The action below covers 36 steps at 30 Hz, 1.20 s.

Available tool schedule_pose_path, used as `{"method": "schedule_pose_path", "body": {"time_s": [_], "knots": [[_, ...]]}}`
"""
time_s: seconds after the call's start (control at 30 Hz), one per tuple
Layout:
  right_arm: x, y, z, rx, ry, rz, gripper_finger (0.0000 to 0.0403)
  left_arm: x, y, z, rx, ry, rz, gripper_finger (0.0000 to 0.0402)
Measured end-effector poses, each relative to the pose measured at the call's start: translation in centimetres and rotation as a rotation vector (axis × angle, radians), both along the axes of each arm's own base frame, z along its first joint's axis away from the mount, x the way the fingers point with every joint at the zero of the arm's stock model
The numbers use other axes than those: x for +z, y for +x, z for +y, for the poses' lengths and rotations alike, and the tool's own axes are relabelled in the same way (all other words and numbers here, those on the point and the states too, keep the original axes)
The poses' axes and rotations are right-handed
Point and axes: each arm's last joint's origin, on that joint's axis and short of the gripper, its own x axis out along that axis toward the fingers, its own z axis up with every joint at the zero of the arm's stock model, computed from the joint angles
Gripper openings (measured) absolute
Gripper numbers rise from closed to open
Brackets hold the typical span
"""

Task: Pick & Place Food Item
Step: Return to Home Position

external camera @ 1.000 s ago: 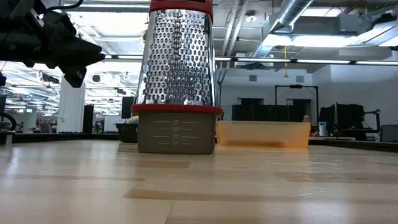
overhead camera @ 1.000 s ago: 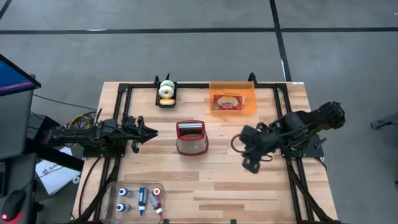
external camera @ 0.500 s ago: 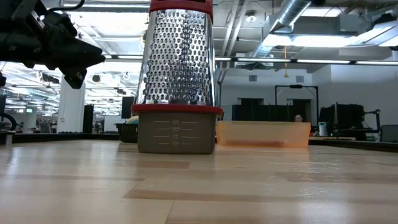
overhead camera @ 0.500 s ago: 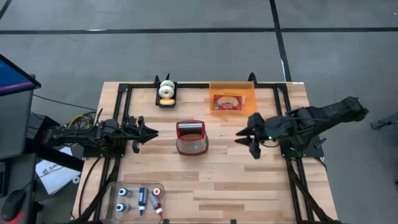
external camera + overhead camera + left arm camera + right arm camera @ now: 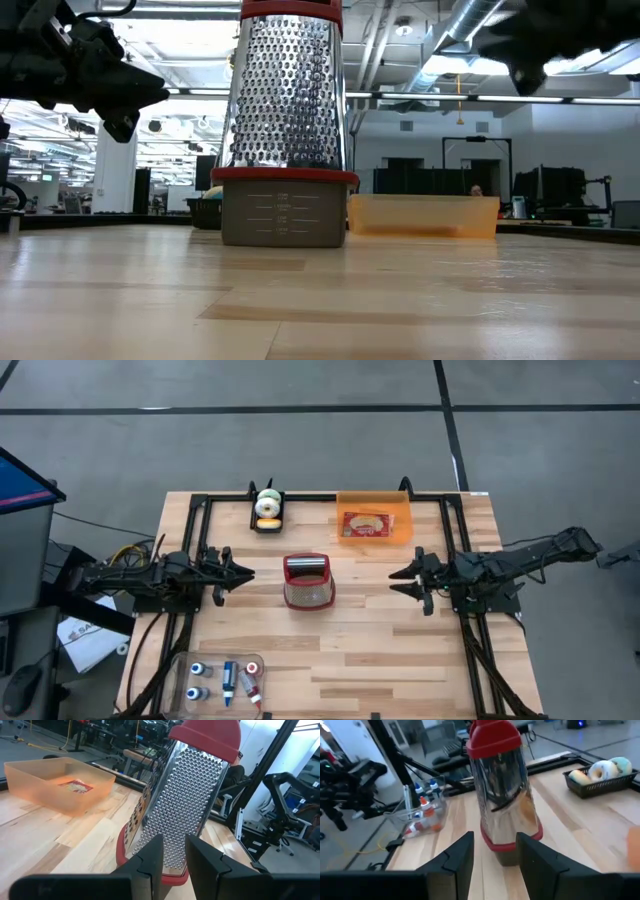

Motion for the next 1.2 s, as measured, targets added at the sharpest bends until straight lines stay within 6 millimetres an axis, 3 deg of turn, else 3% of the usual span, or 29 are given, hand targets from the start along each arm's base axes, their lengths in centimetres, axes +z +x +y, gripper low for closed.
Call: {"method": "schedule_pose_path", "body": {"time_s": [0.2, 0.57, 0.7, 1.2], "knots": [[-3.1, -1.8, -0.6, 0.043, 0.003, -0.067, 0.0139, 0.0, 0.0, 0.0, 0.000, 0.000, 0.000, 0.0076], [-6.1, -4.5, -1.6, 0.051, -0.058, -0.149, 0.0139, 0.0, 0.0, 0.0, 0.000, 0.000, 0.000, 0.0076], [-6.4, -5.2, -2.0, 0.057, -0.081, -0.169, 0.0139, 0.0, 0.0, 0.0, 0.000, 0.000, 0.000, 0.0076], [-7.0, -4.9, -2.7, 0.116, -0.191, -0.189, 0.0139, 0.0, 0.0, 0.0, 0.000, 0.000, 0.000, 0.0076]]}}
